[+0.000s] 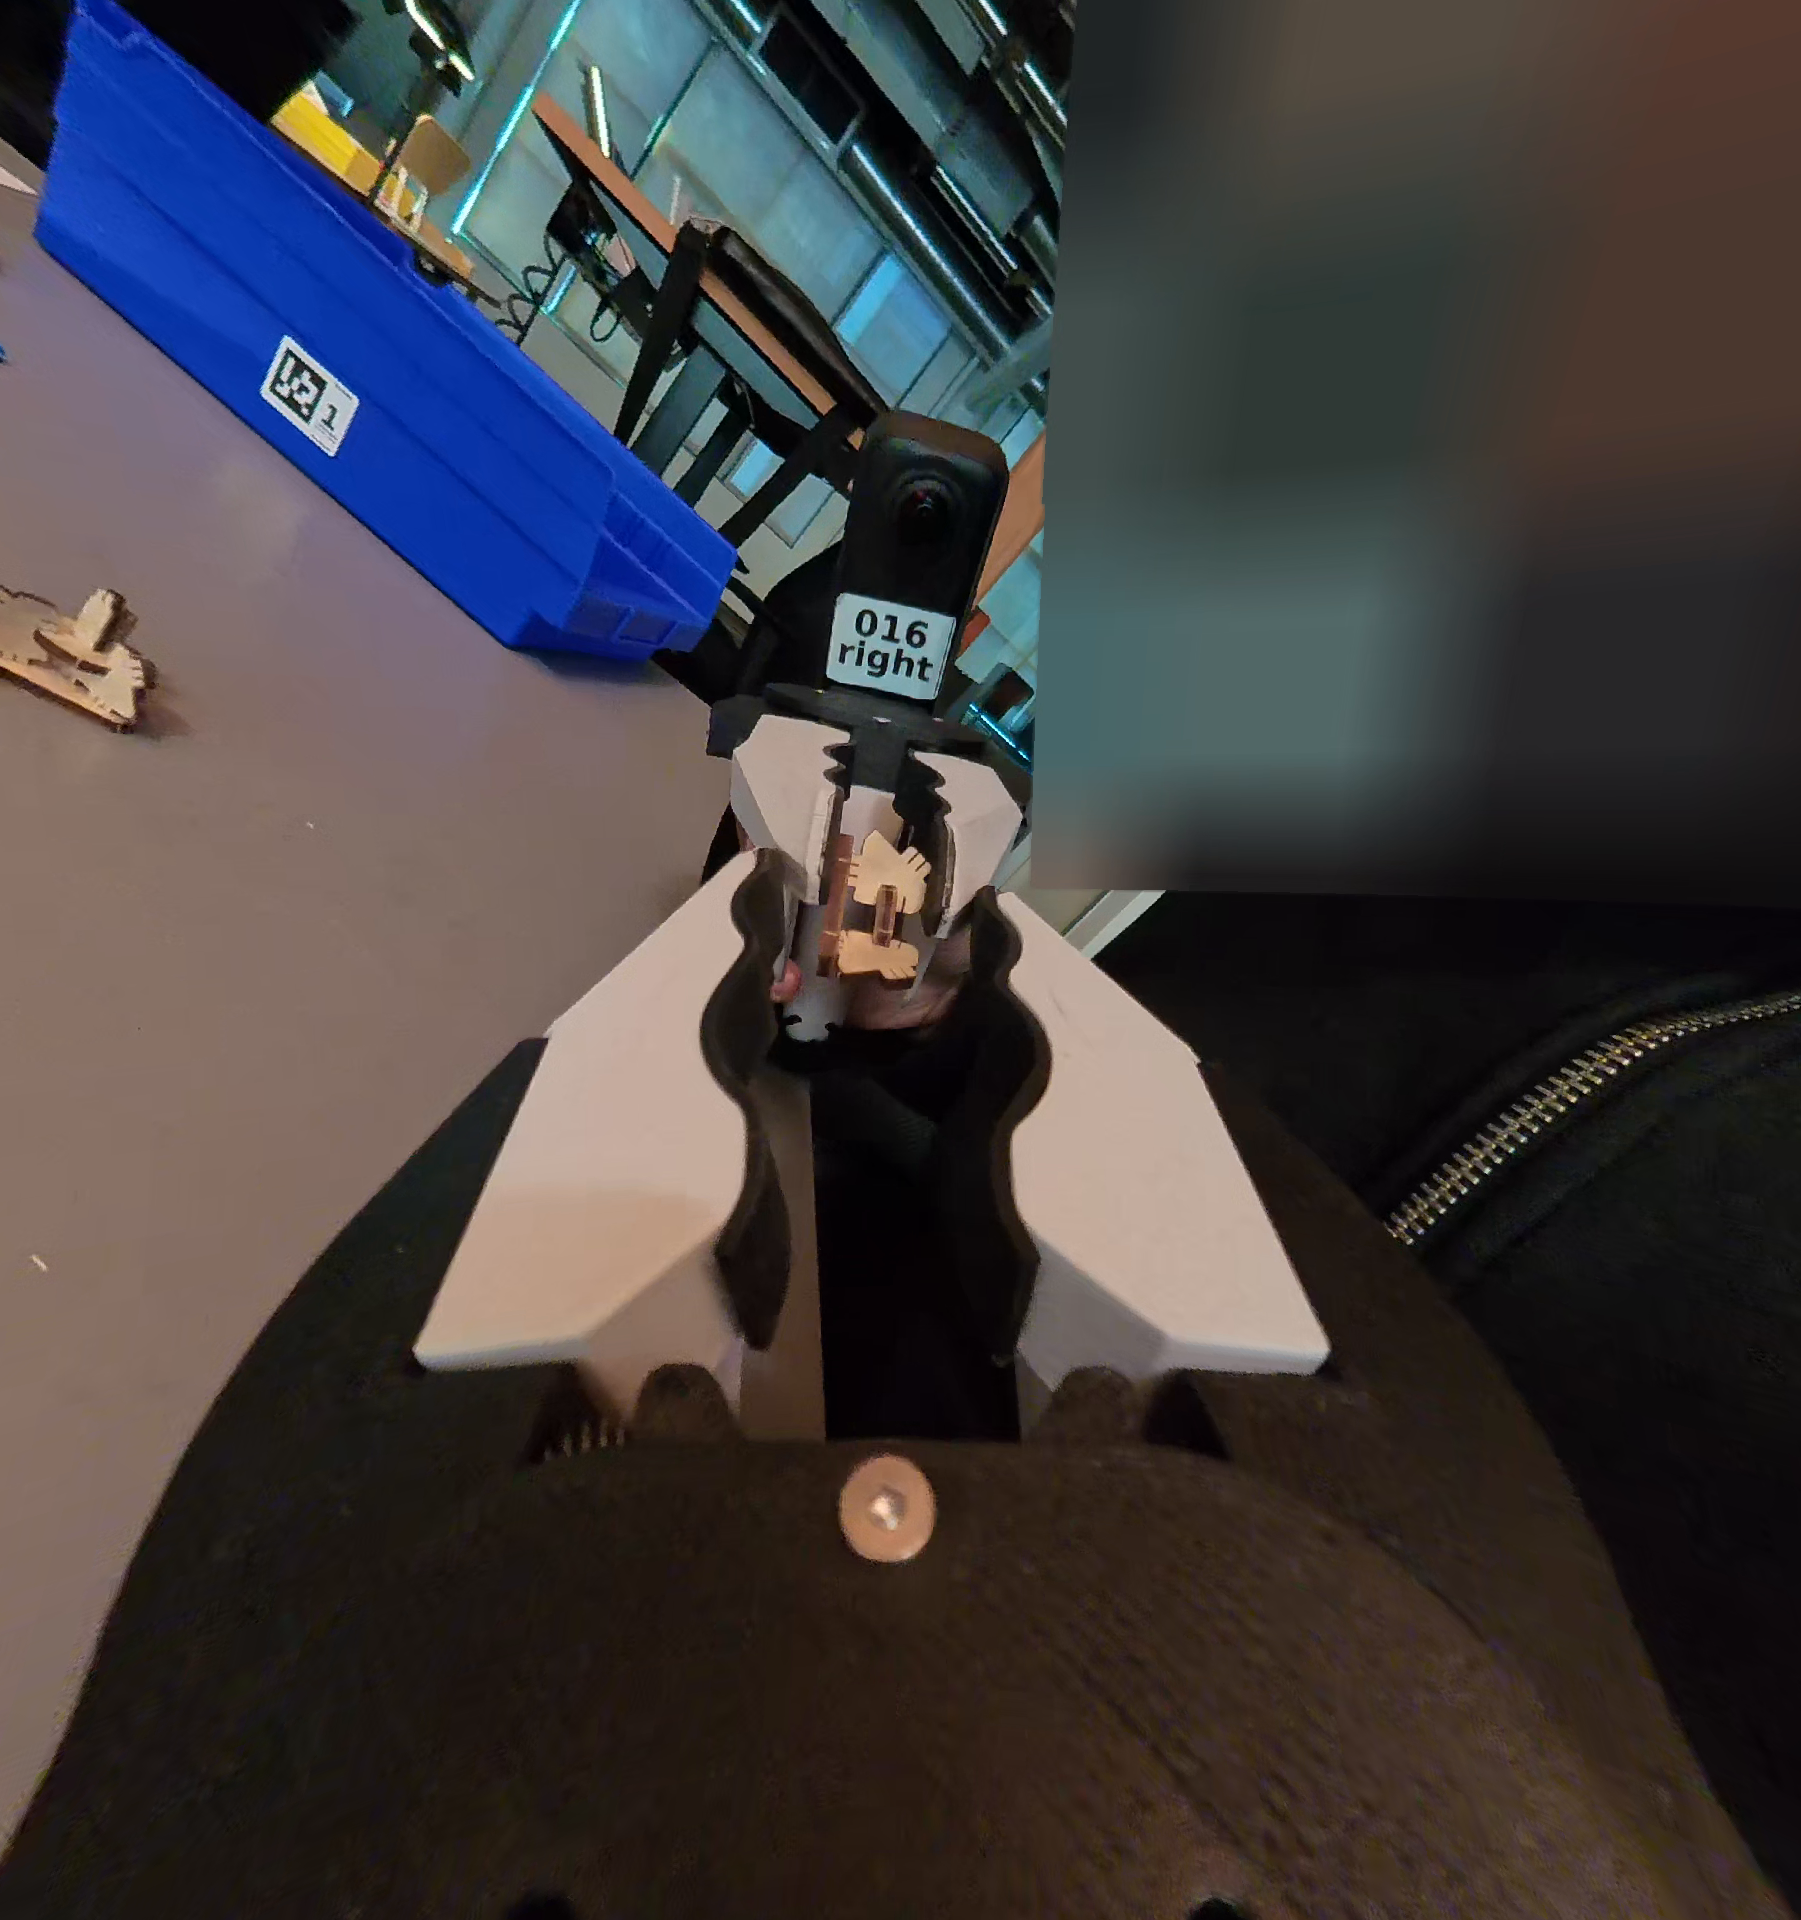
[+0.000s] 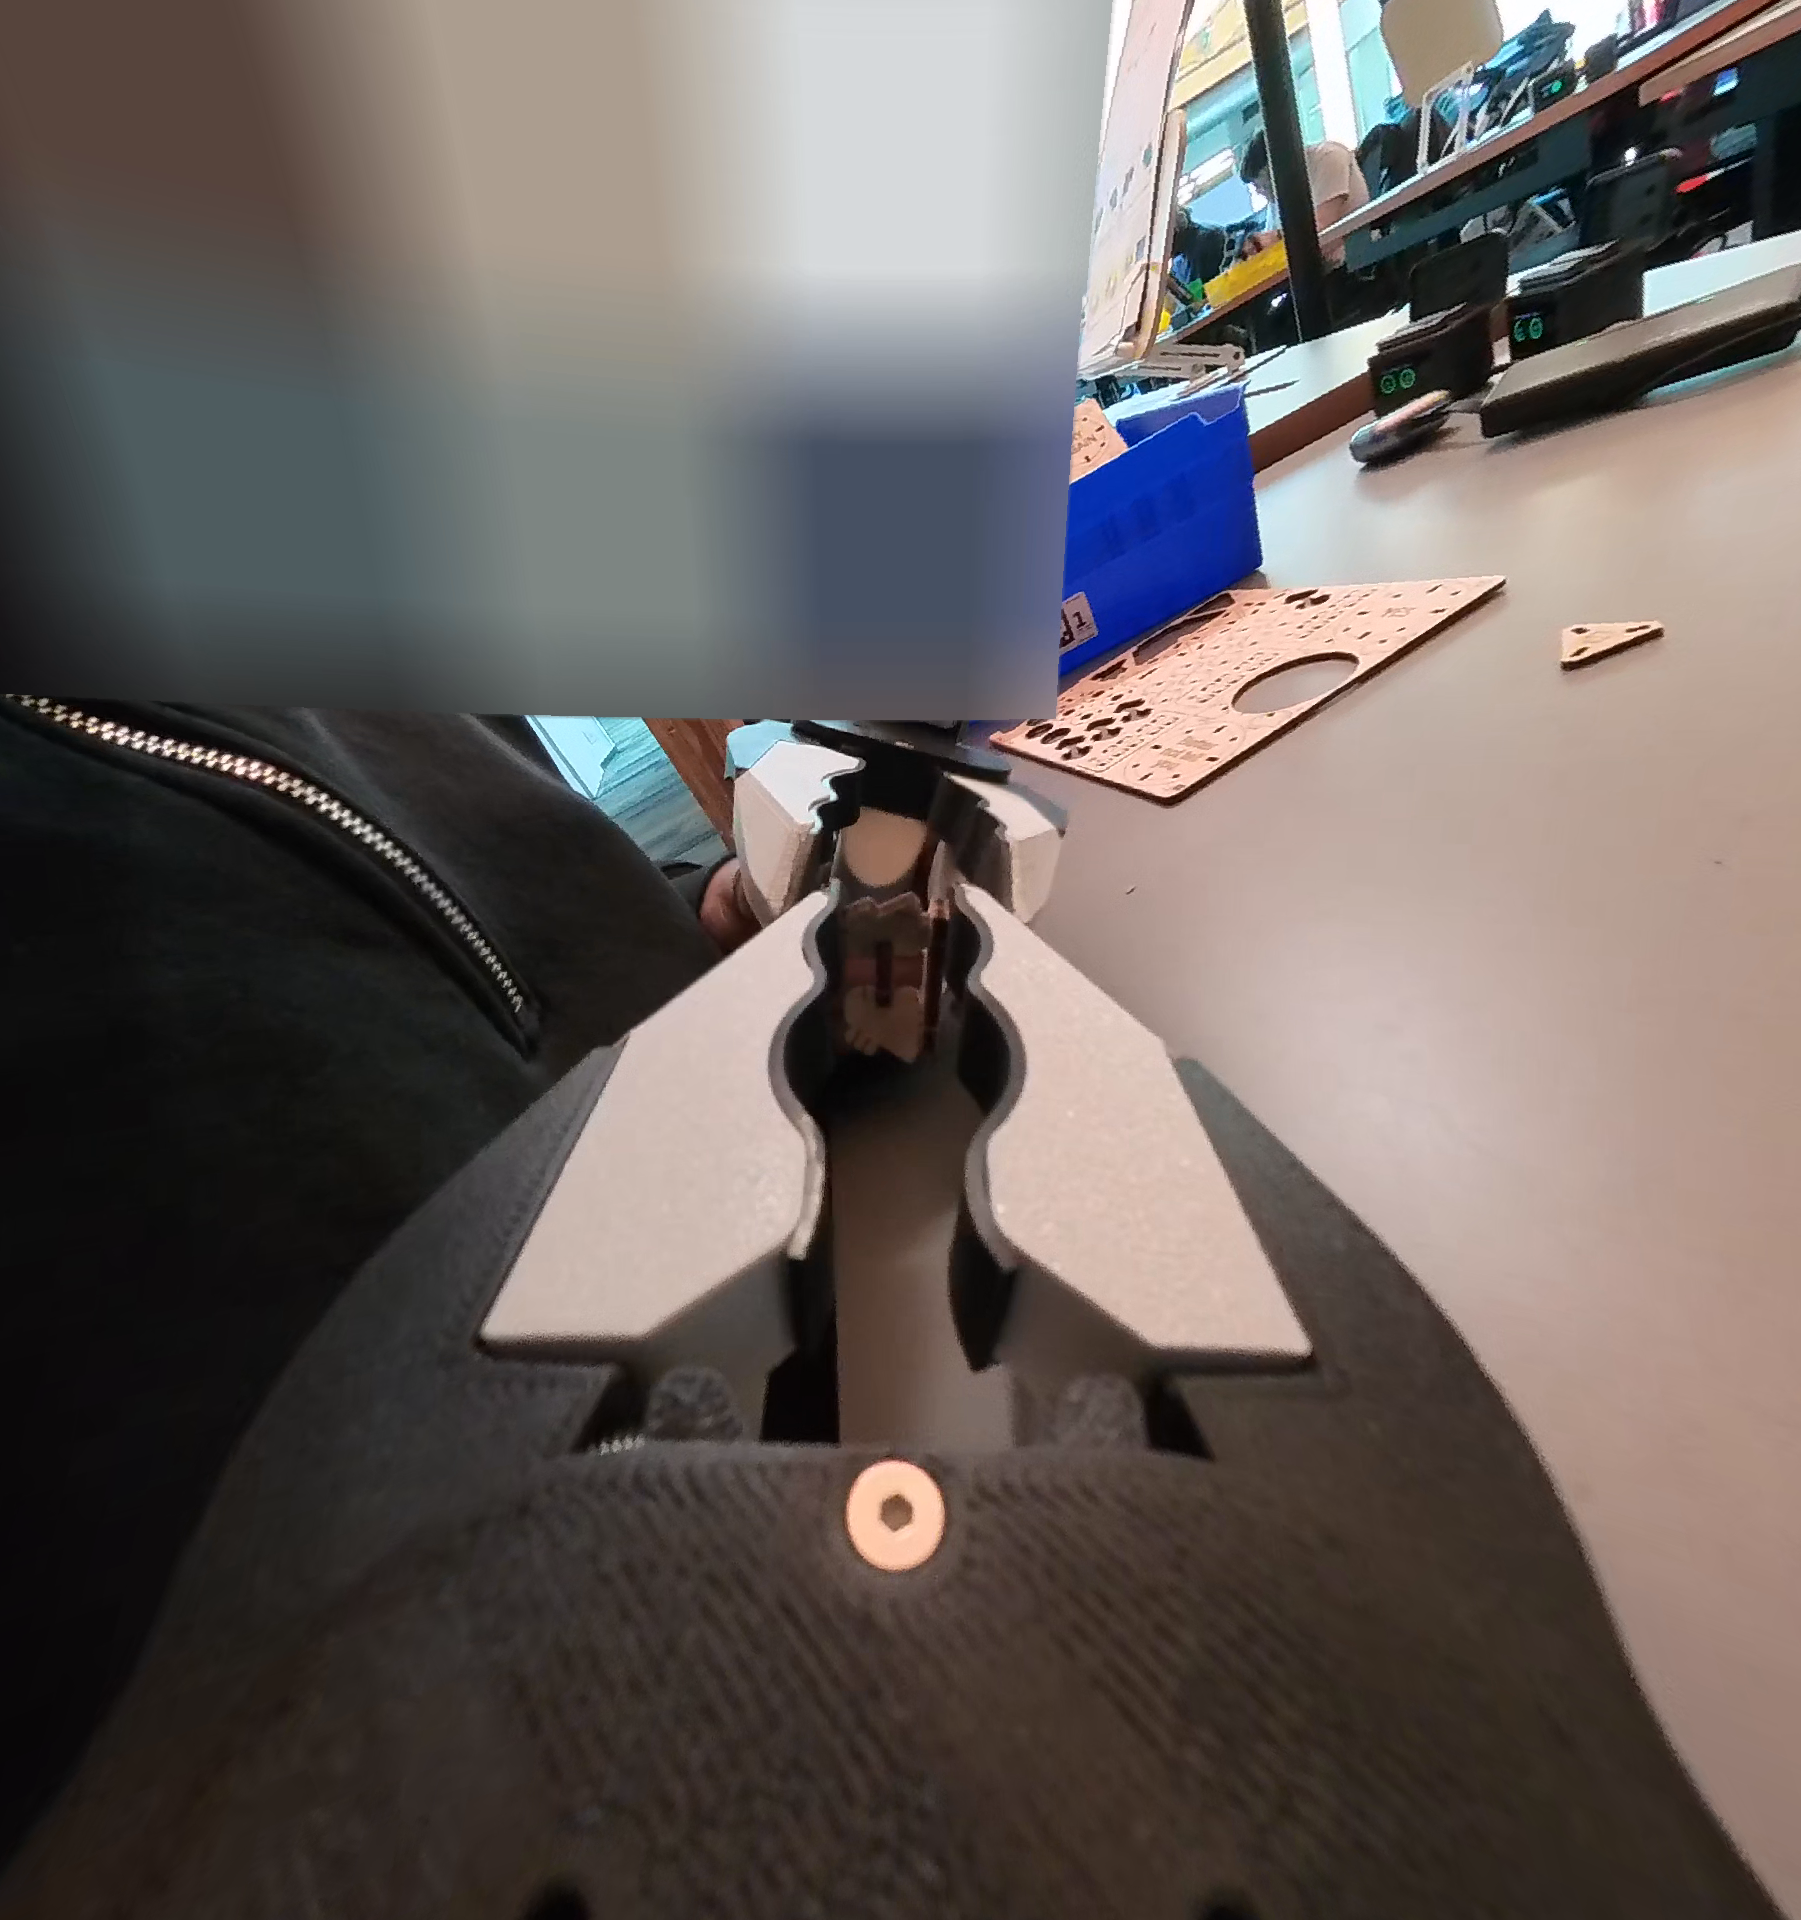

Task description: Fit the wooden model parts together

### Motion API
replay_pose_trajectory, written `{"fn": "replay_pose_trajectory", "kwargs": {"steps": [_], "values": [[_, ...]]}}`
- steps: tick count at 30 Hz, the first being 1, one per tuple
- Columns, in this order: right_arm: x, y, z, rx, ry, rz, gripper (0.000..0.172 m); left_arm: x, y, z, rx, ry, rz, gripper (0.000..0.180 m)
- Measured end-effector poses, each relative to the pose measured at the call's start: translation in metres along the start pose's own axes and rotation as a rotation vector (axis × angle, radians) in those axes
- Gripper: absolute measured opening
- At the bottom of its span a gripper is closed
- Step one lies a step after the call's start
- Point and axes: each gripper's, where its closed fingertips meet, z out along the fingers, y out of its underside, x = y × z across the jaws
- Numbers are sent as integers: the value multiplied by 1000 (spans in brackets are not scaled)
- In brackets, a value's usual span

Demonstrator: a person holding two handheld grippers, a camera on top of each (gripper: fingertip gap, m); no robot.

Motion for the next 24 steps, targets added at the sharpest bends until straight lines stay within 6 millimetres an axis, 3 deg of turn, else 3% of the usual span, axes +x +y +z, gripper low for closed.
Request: {"fn": "replay_pose_trajectory", "kwargs": {"steps": [9,19,24], "values": [[4,0,-2,-3,20,12,14,-4,0,1,17,-43,-81,35],[12,2,1,-15,29,81,16,-11,-2,-3,14,-134,-38,34],[12,-11,-4,70,3,105,16,-8,-7,-6,23,-112,-25,36]]}}
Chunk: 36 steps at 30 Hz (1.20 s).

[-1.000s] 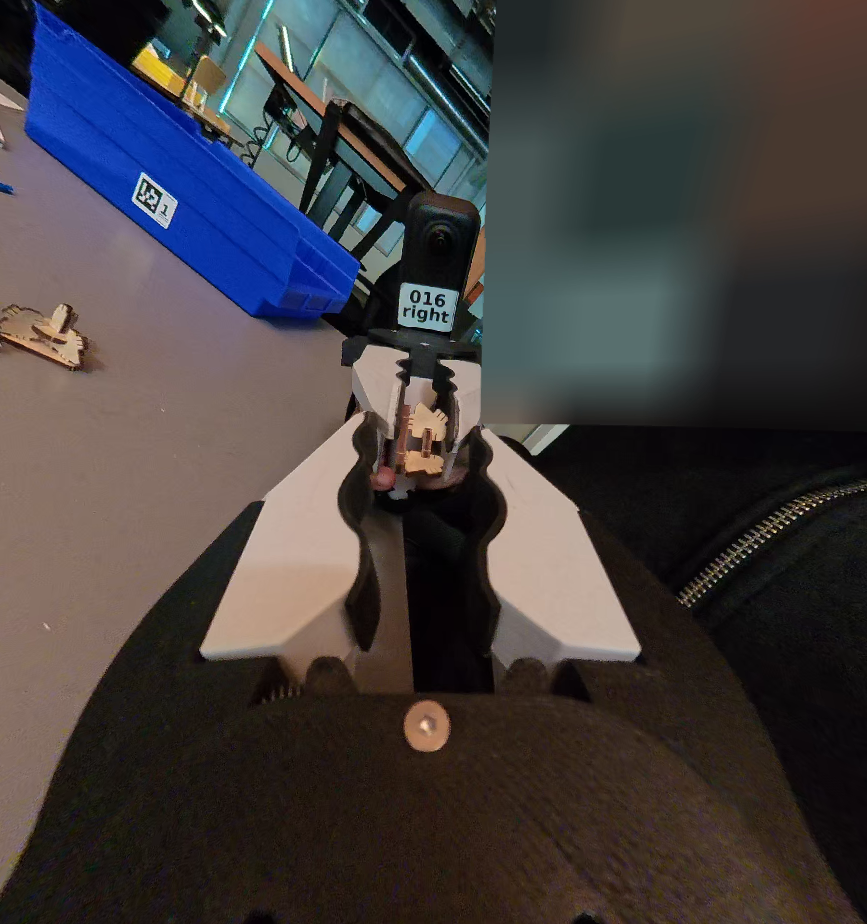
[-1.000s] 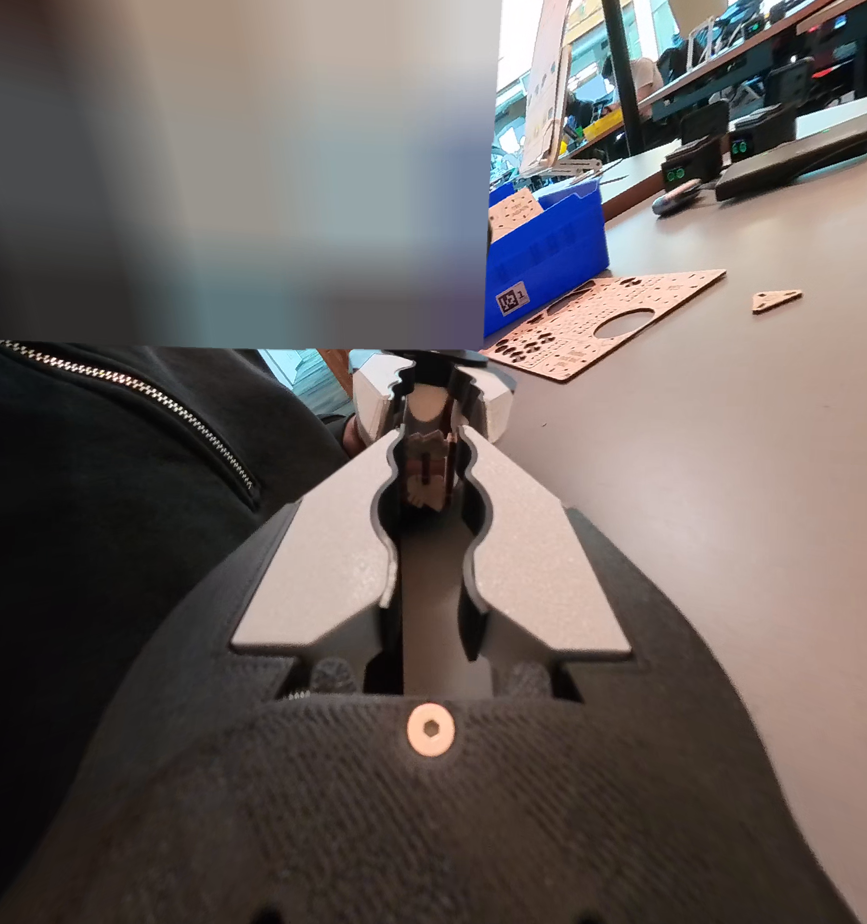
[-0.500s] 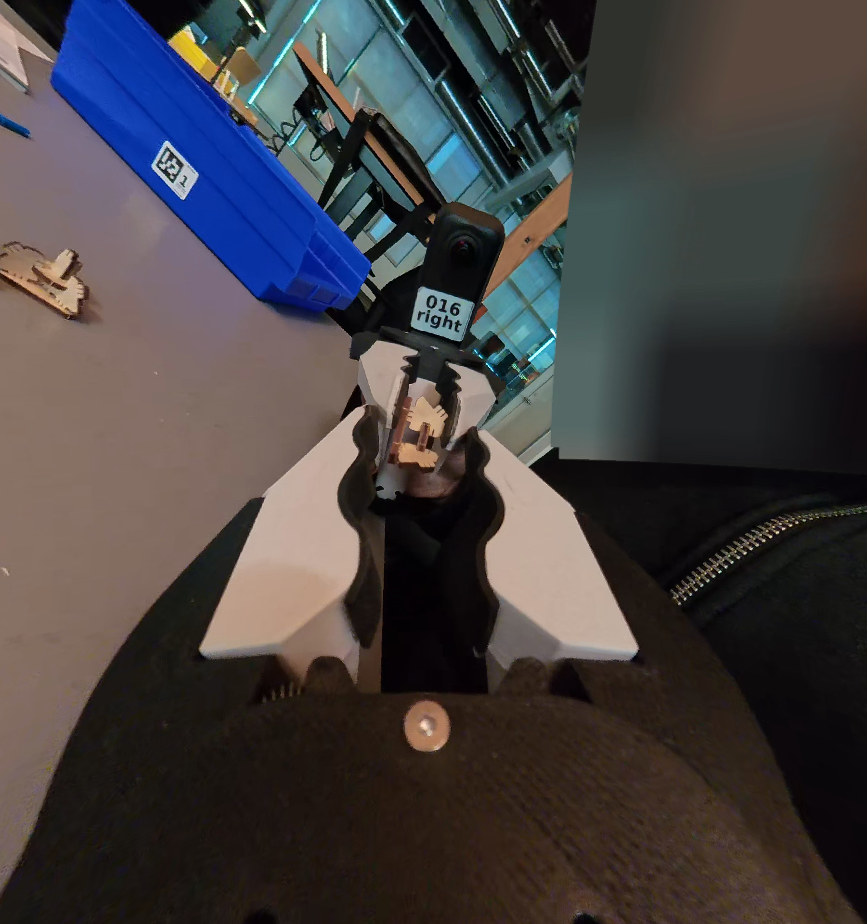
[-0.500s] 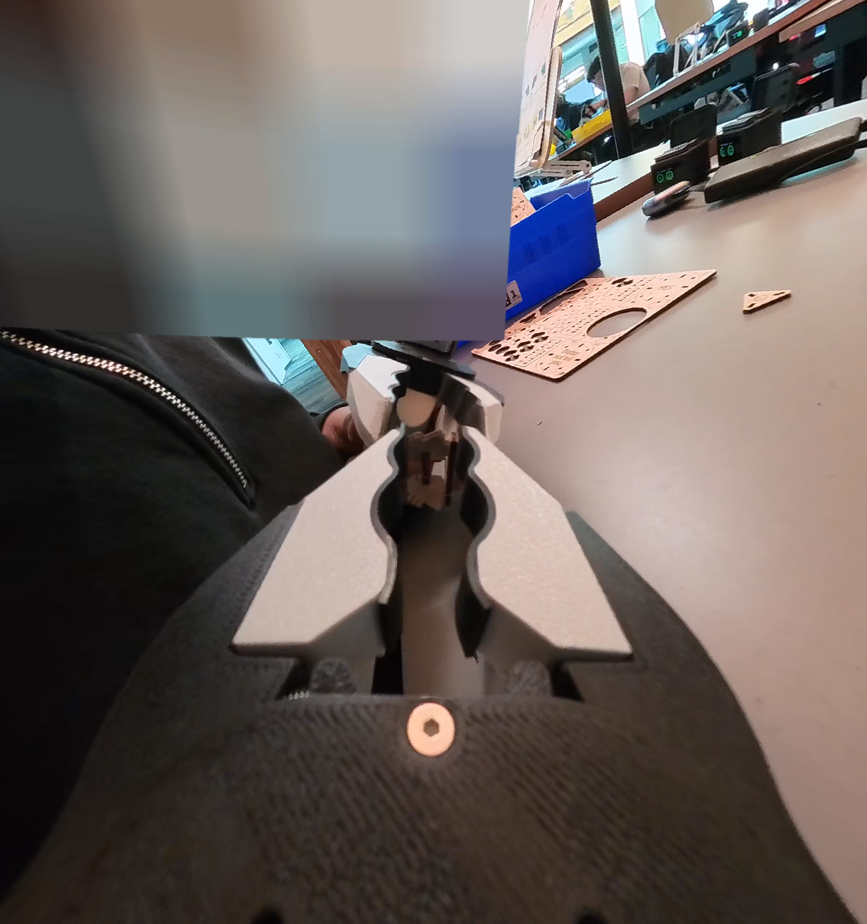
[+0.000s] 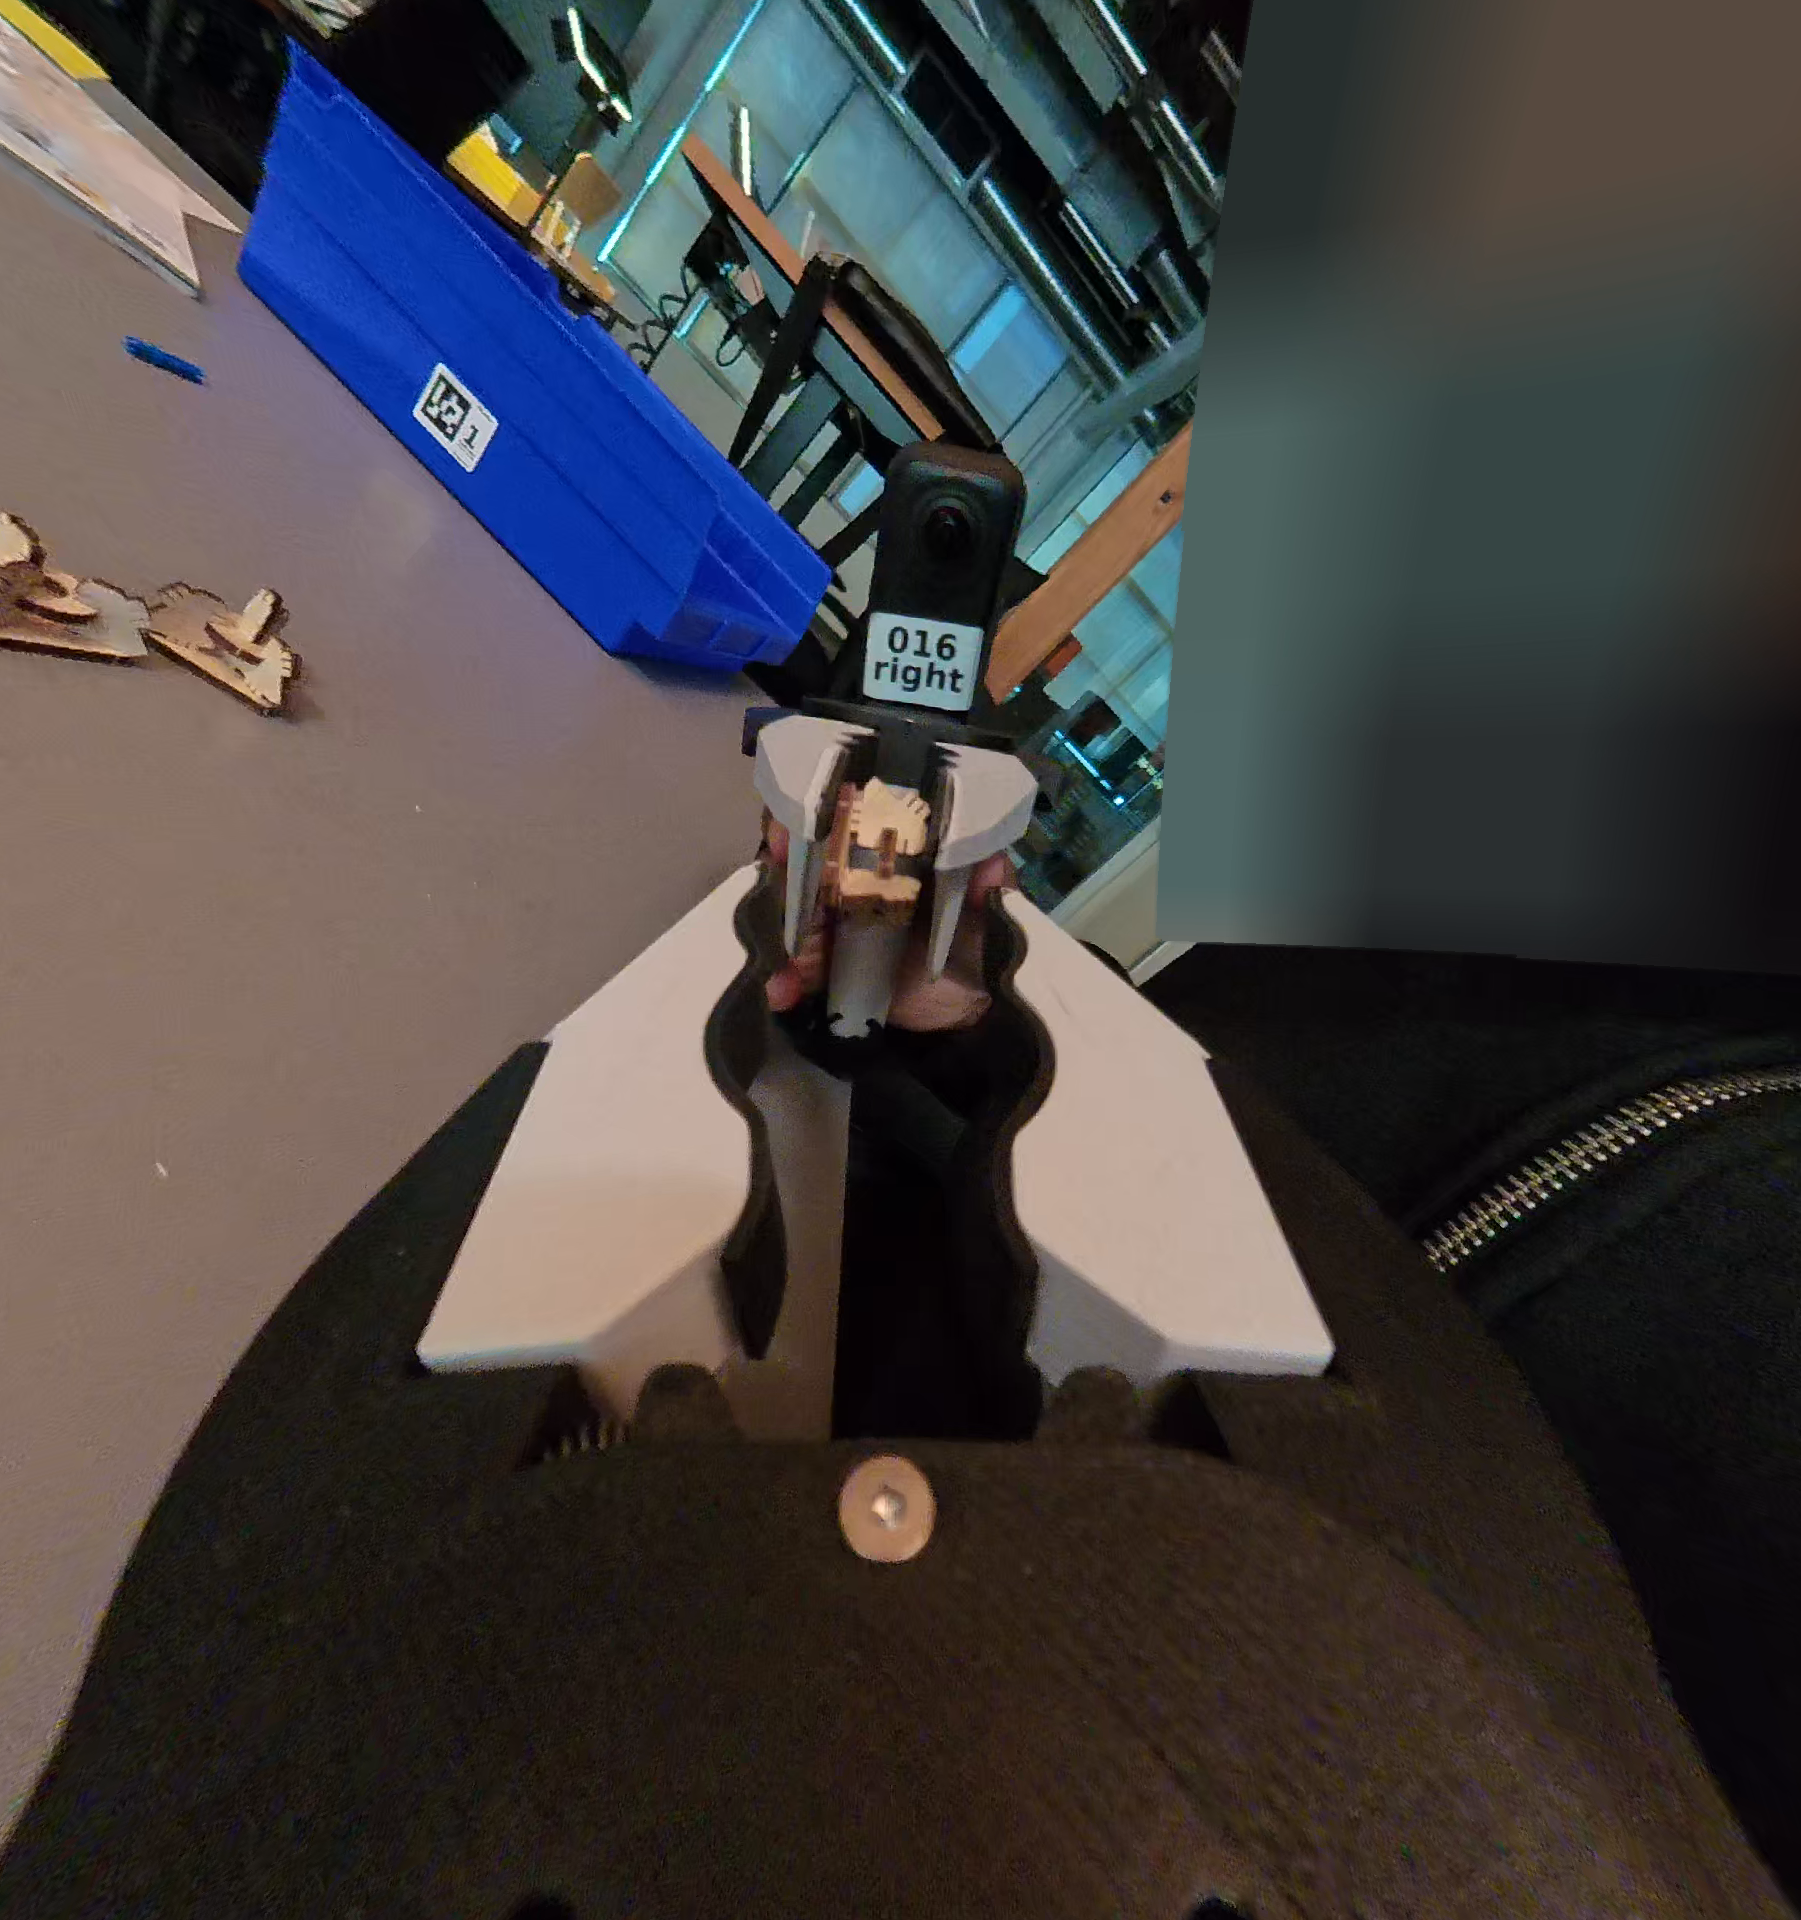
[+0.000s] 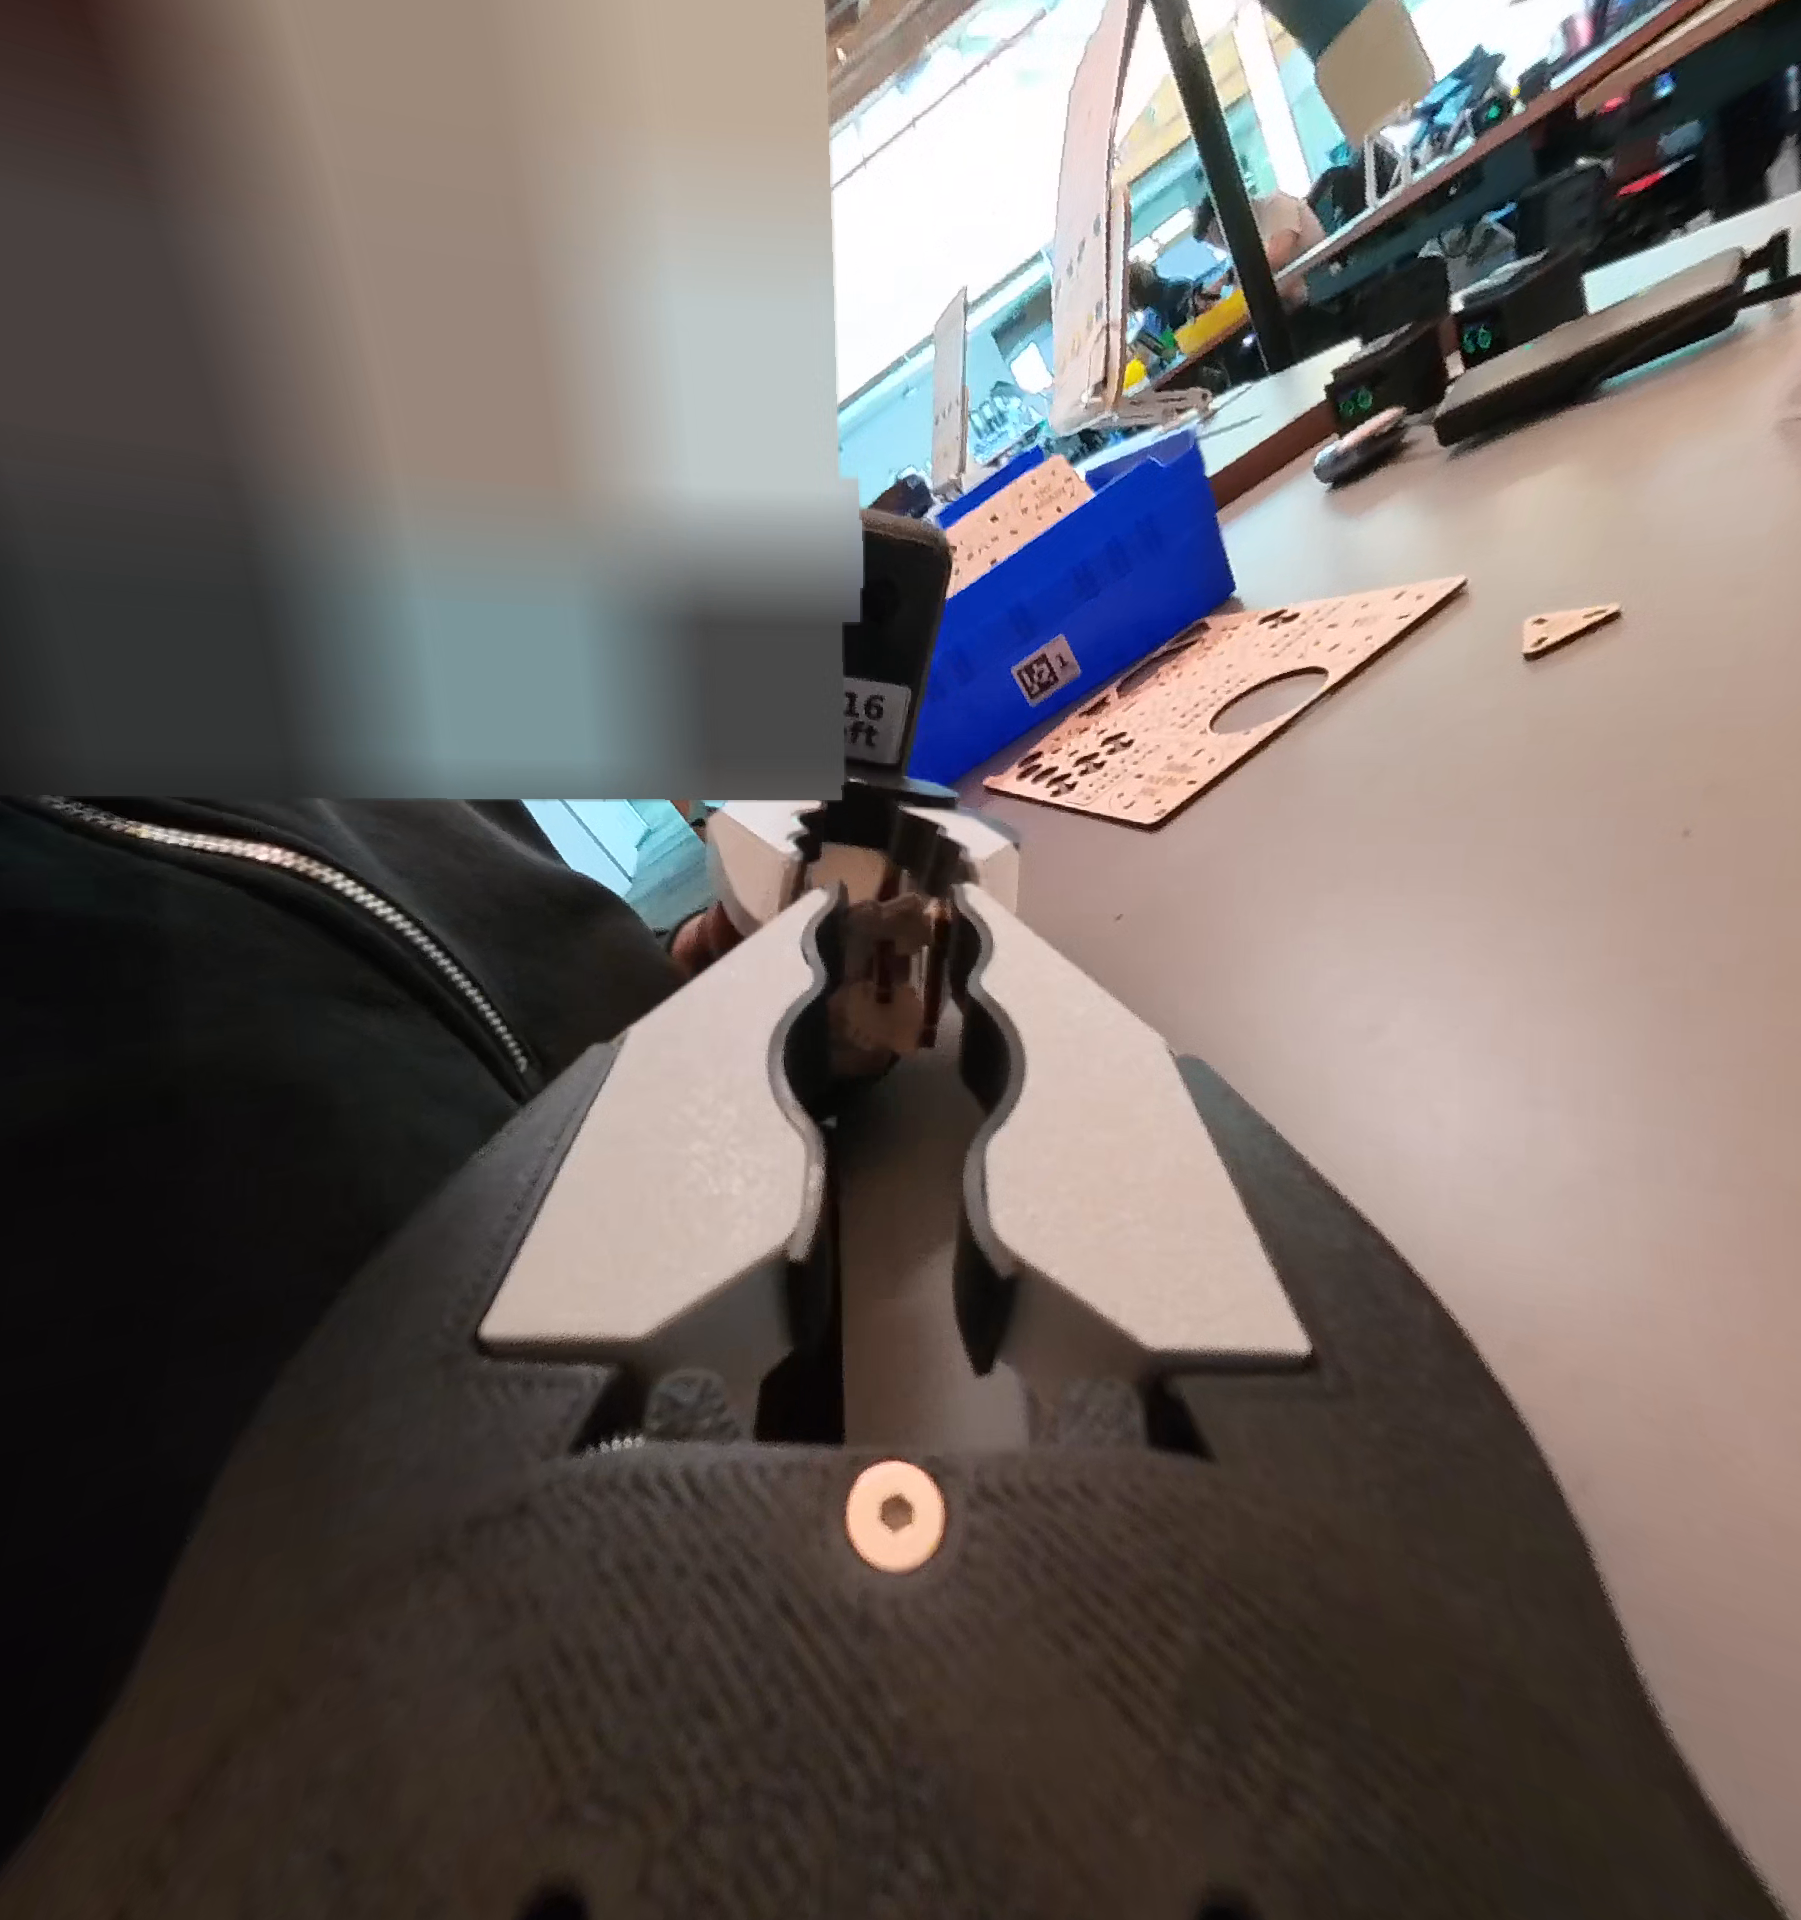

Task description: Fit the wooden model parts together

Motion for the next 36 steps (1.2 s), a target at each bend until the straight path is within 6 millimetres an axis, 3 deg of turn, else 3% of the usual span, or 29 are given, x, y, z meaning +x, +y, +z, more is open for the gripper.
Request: {"fn": "replay_pose_trajectory", "kwargs": {"steps": [4,10,13,15,17,19,23,26,29,34,36], "values": [[15,8,-8,-52,71,70,16,-5,1,-8,0,-31,-13,37],[46,54,-9,-301,239,282,17,-28,10,-14,-130,-232,120,37],[62,58,-14,-350,335,278,17,-37,19,-14,-215,-310,180,37],[74,56,-20,-359,409,250,32,-41,23,-15,-250,-341,207,37],[79,51,-25,-346,433,232,35,-42,26,-14,-266,-346,208,37],[81,35,-31,-264,442,200,48,-43,27,-14,-270,-338,195,37],[77,0,-53,-107,498,47,49,-45,30,-14,-287,-336,179,37],[74,5,-58,-154,541,-68,50,-47,32,-10,-309,-343,187,37],[68,21,-51,-234,535,-113,53,-53,37,-5,-359,-369,200,37],[57,30,-43,-295,509,-215,50,-62,43,3,-432,-425,249,36],[57,30,-42,-296,515,-231,46,-65,45,4,-453,-443,256,25]]}}
